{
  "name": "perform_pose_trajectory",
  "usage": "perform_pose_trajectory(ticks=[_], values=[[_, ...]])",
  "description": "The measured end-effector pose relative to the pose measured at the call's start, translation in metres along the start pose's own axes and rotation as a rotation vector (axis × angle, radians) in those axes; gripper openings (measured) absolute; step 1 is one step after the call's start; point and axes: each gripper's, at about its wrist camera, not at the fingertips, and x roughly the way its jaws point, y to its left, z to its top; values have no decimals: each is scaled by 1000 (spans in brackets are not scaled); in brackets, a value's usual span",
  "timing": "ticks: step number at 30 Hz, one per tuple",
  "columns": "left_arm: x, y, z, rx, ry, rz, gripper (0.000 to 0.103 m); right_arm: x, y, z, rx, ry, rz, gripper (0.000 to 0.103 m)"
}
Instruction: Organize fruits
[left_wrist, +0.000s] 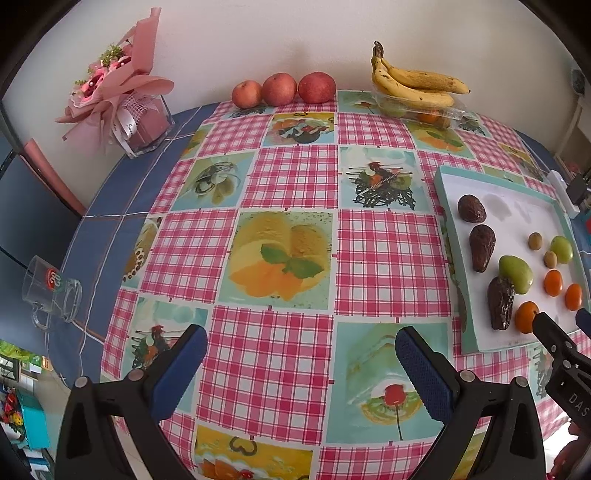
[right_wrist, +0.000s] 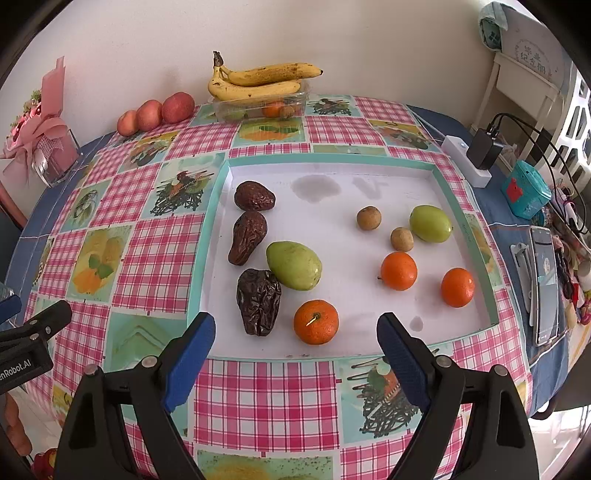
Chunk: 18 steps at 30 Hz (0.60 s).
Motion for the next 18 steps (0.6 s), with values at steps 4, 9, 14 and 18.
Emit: perform_pose_trajectory(ticks=[4,9,14,18], values=[[0,0,0,-1,-1,0,103,0,1,-1,-1,0,-1,90],[-1,1,1,-5,-3,0,103,0,2,-1,-1,0,-3,90],[-3,1,1,-13,-5,2,103,0,2,-1,1,0,-4,90],[-3,1,2,-18,-6,3,103,0,2,-1,-4,2,-3,90]])
